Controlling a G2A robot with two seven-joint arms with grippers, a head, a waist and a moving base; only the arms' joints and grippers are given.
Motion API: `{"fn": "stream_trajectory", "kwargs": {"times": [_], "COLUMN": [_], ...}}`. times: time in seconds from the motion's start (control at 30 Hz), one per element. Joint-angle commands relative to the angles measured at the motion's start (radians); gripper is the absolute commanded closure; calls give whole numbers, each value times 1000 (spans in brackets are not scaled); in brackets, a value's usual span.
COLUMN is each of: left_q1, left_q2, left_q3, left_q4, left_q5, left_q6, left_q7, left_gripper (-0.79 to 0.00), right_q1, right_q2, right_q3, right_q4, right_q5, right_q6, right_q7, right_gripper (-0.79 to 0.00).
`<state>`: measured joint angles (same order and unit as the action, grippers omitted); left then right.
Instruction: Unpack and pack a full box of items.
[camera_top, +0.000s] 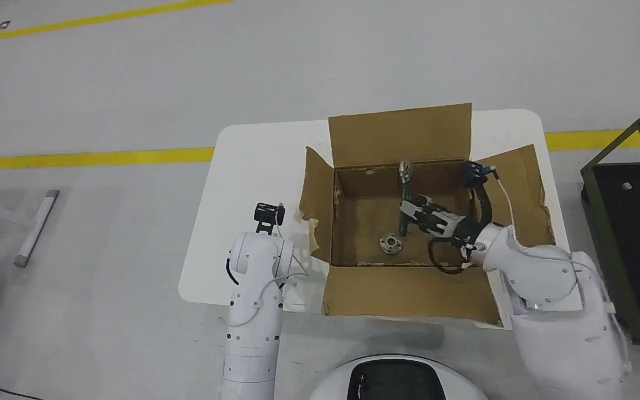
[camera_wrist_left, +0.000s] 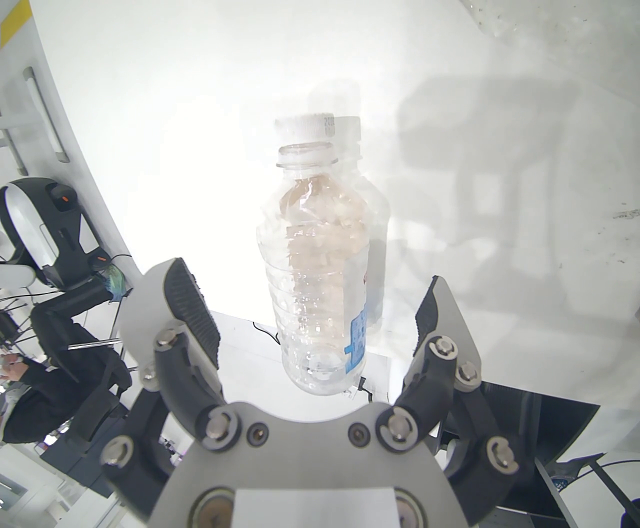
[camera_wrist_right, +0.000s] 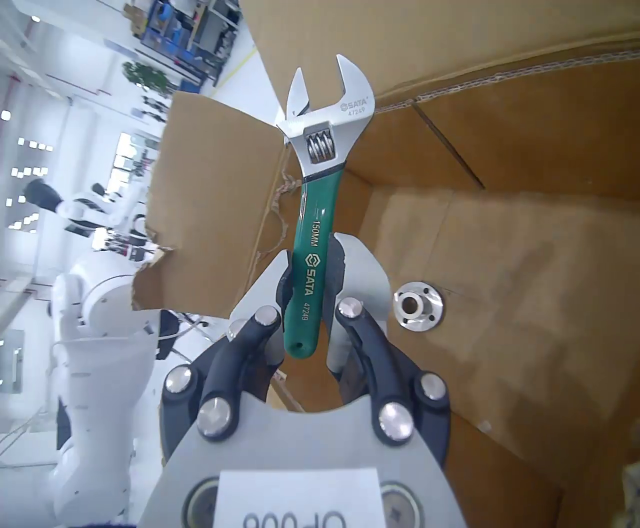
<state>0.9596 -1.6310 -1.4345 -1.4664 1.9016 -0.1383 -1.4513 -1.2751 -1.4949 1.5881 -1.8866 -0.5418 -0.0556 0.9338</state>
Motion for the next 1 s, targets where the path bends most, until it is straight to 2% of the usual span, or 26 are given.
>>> {"fn": "stream_trajectory", "kwargs": {"times": [0.0,0.07,0.4,0.53,0.63,0.77,0.87,0.97], "left_q1": [0,0,0,0,0,0,0,0], "left_q2": [0,0,0,0,0,0,0,0], "left_q3": [0,0,0,0,0,0,0,0], "left_q4": [0,0,0,0,0,0,0,0], "left_q5": [0,0,0,0,0,0,0,0], "left_q6": [0,0,0,0,0,0,0,0], "left_q7": [0,0,0,0,0,0,0,0], "left_gripper": [-785,-785,-785,-785,-785,-785,-785,-785], "right_q1": [-15,-18,-17,-28,-47,-87,-129,-178], "right_q2": [4,9,10,12,20,36,53,69], "right_q3": [19,25,26,24,99,275,422,549], "right_q4": [11,30,33,-1,-36,-67,-88,-99], "right_q5": [99,139,142,225,358,552,579,531], "right_q6": [-39,-71,-72,-96,-118,-130,-130,-127], "right_q7": [-4,13,15,-33,-44,-51,-49,-51], "right_gripper": [0,0,0,0,0,0,0,0]}}
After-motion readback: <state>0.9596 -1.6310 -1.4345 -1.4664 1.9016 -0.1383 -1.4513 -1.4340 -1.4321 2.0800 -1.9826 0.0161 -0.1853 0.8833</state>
